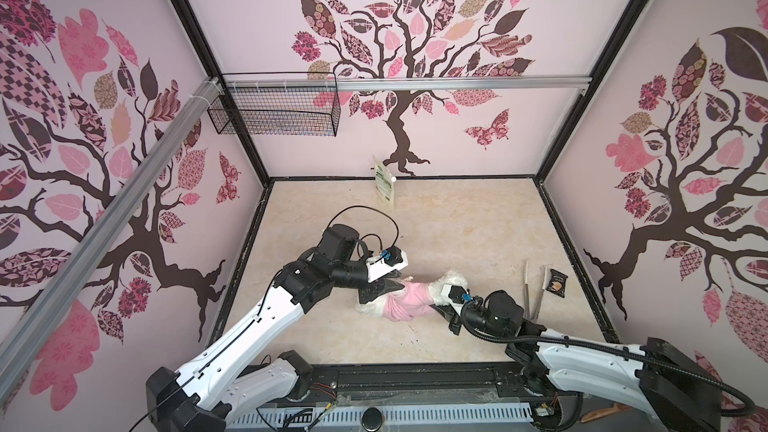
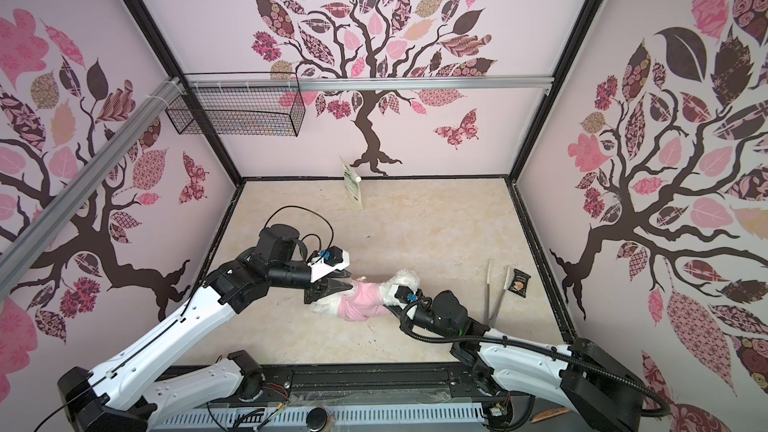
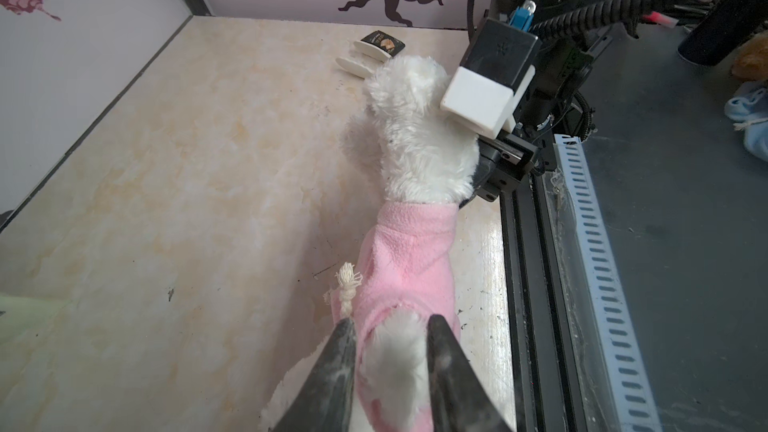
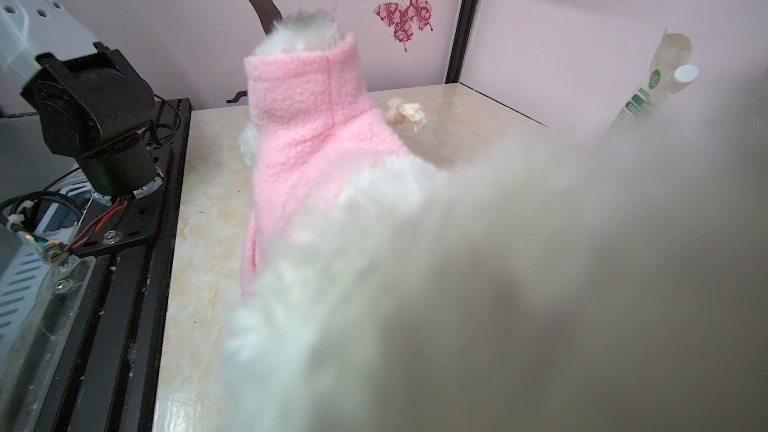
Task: Dress the teddy bear
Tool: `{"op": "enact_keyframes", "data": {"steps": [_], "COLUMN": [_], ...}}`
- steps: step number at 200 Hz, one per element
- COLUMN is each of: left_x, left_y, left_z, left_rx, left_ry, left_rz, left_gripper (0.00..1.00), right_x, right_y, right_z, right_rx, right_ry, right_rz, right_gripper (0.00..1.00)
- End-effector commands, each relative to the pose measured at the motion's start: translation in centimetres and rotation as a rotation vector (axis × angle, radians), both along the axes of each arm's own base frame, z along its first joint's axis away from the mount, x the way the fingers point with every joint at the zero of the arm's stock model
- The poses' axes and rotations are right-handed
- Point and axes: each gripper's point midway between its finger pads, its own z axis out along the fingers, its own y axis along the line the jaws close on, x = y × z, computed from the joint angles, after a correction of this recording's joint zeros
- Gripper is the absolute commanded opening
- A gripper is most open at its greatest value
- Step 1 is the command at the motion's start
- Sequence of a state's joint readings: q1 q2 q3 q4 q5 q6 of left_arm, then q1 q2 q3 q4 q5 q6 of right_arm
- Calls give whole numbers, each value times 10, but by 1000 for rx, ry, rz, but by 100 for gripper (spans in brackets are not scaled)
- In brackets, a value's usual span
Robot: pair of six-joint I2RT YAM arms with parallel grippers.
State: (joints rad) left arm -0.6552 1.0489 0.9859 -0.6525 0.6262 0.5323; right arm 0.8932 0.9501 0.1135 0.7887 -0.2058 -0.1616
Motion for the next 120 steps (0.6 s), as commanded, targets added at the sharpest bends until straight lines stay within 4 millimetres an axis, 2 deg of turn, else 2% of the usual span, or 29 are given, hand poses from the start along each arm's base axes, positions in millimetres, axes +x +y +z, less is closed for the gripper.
{"op": "enact_keyframes", "data": {"steps": [1,56,78,94,107,120], "left_x": [-2,2,6,6,3,0], "left_y": [1,-3,-6,-9,-14,-16], "left_z": [6,-17,-19,-12,4,28], "left_rx": [16,86,83,48,-29,-143], "left_ry": [-26,-7,-2,3,15,38], "left_rz": [-19,-20,-17,-13,-6,15], "left_gripper": [31,30,21,10,0,0], "right_x": [6,6,6,6,10,16], "right_y": [8,9,9,7,1,-7], "right_z": [40,42,43,37,32,30], "right_rx": [86,96,104,93,88,98], "right_ry": [-79,-71,-67,-62,-54,-40], "right_rz": [5,9,13,0,-41,-102], "right_gripper": [10,10,10,10,10,9]}}
